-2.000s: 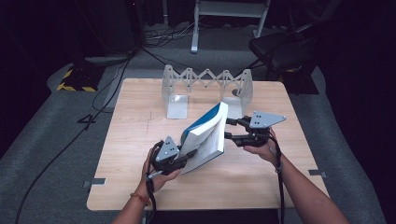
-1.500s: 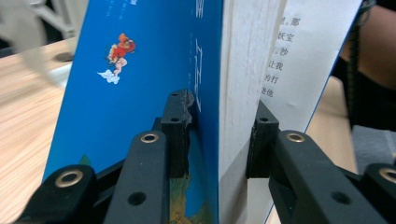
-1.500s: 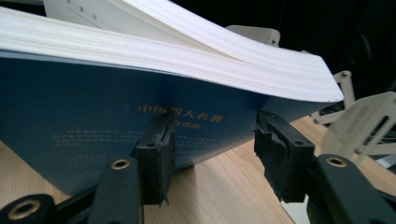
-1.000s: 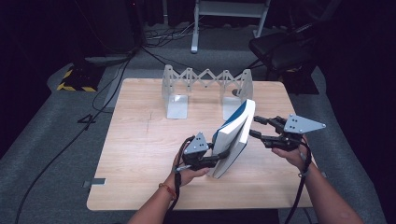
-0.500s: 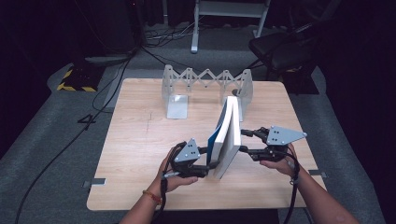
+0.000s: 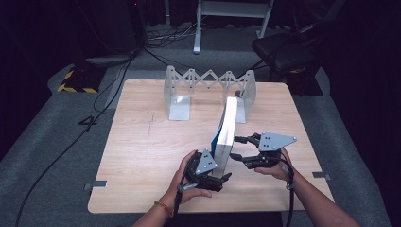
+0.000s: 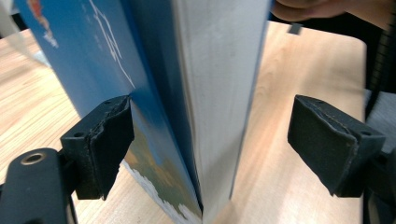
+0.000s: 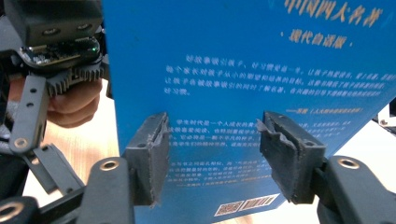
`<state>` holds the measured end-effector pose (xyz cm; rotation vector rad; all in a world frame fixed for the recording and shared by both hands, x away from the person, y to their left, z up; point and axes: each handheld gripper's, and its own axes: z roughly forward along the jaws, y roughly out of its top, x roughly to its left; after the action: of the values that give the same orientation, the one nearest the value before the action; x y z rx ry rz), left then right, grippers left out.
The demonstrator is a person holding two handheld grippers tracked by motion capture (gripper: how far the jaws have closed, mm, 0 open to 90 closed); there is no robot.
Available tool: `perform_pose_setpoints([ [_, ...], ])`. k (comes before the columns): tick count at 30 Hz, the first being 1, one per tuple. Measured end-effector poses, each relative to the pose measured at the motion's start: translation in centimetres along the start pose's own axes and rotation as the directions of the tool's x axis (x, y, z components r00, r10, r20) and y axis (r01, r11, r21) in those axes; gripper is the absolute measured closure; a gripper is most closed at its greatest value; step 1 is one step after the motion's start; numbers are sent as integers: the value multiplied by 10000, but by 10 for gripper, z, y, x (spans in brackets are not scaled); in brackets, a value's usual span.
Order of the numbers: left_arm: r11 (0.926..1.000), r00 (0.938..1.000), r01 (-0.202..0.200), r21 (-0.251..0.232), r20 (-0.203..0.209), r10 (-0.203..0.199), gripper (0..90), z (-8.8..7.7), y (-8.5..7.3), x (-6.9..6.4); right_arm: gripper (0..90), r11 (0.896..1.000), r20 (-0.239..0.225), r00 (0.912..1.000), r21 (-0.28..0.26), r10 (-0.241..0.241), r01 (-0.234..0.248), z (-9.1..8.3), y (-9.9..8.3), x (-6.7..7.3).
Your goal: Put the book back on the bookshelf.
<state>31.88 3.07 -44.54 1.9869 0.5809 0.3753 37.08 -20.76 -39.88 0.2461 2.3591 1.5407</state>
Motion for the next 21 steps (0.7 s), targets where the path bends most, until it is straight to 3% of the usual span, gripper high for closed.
perform_pose_setpoints([
  [4, 9997, 9935, 142, -196, -1124, -163, 152, 9, -2, -8, 423, 9999, 77, 9999, -72, 114, -113, 6, -4, 0],
  [6, 9995, 9909, 188, -264, -1329, -222, 156, 11, -3, -9, 432, 9999, 77, 9999, -115, 76, -76, 8, -6, -1],
  [8, 9968, 9865, 579, -551, -1500, -656, 170, 13, -4, -8, 434, 9998, 25, 9998, -65, 188, -188, 11, -9, -3],
  [9, 9968, 9865, 579, -551, -1500, -656, 180, 13, -4, -8, 437, 9997, 56, 9997, -94, 217, -216, 12, -10, -3],
  [11, 9948, 9795, 705, -732, -1838, -830, 208, 16, -7, -8, 437, 9998, 102, 9998, -57, 175, -174, 13, -10, -3],
  [13, 9944, 9771, 737, -751, -1941, -871, 224, 16, -7, -8, 435, 9998, 123, 9998, -60, 176, -175, 13, -9, -2],
  [16, 9928, 9721, 841, -857, -2119, -1007, 317, 16, -10, -6, 428, 9998, 203, 9996, -59, 190, -189, 14, -10, -2],
  [21, 9928, 9783, 860, -838, -1812, -1001, 366, 13, -11, -1, 424, 9998, 283, 9994, 23, 183, -184, 16, -11, -2],
])
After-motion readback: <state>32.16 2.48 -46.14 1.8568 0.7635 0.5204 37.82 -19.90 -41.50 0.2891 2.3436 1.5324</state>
